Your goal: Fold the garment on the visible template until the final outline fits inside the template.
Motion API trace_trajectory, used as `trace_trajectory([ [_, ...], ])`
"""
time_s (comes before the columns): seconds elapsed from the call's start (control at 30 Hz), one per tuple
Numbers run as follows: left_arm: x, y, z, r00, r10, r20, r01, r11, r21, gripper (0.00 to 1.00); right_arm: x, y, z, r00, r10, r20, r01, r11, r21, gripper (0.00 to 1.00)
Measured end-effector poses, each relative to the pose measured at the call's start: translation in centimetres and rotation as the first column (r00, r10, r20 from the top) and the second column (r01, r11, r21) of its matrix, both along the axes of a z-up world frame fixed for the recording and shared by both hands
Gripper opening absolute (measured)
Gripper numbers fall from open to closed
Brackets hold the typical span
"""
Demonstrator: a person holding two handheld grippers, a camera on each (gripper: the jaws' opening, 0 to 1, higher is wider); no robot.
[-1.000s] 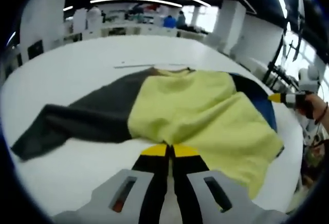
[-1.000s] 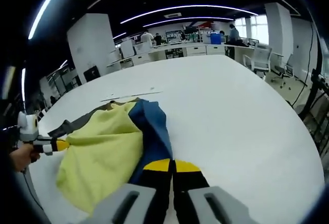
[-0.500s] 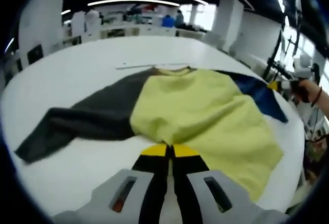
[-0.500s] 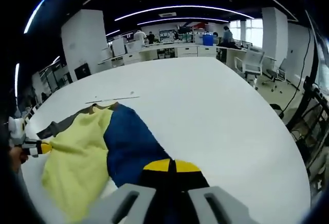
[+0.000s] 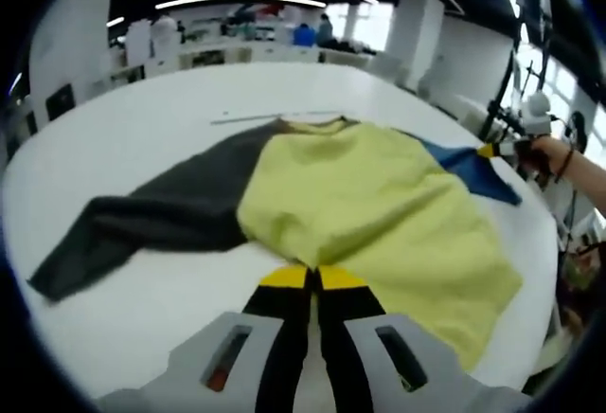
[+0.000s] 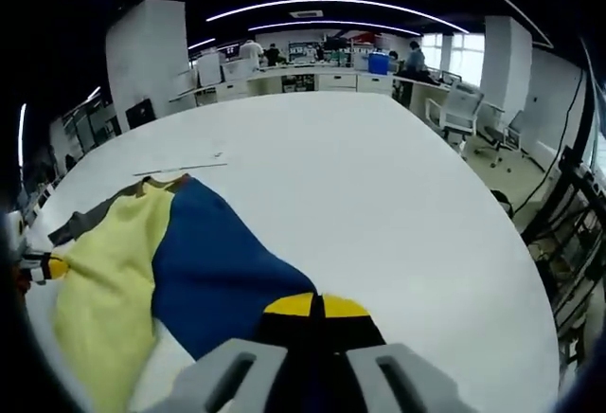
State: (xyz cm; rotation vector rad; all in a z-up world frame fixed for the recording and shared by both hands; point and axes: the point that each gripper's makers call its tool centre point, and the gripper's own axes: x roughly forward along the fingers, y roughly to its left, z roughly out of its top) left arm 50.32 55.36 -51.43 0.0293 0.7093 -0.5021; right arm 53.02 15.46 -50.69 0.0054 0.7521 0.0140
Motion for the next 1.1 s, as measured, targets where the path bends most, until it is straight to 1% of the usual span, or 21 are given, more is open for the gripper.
trace_trajectory([
  [0.1,-0.1,0.1,0.0,1.000,0.001,-0.005,-0.001,1.000,0.002,0.00,0.1,-0.5,-0.4,1.000,-0.002,-0.011,0.001,1.000,-0.017,0.00],
  [0.27,-0.3,0.1,0.0,1.000,0.003,-0.005,-0.003,1.000,0.003,0.00,0.5,-1.3,-0.6,1.000,-0.016,-0.015,0.015,1.000,-0.025,0.00],
  [0.47,-0.5,0.3,-0.1,1.000,-0.017,-0.006,0.017,1.000,0.021,0.00,0.7,-2.2,-0.7,0.999,-0.048,-0.020,0.048,0.999,-0.008,0.00],
  [0.8,-0.5,0.6,-0.1,1.000,-0.013,-0.009,0.013,1.000,0.021,0.00,1.0,-3.5,-1.0,0.996,-0.081,-0.035,0.080,0.997,-0.010,0.00],
  [1.03,-0.6,0.6,-0.2,1.000,-0.006,-0.012,0.006,1.000,0.018,0.00,1.0,-3.6,-1.3,0.995,-0.087,-0.046,0.087,0.996,-0.004,0.00],
  [1.1,-0.6,0.6,0.0,1.000,-0.008,-0.002,0.008,1.000,0.018,0.00,1.1,-3.5,-1.2,0.994,-0.100,-0.034,0.100,0.995,0.006,0.00],
])
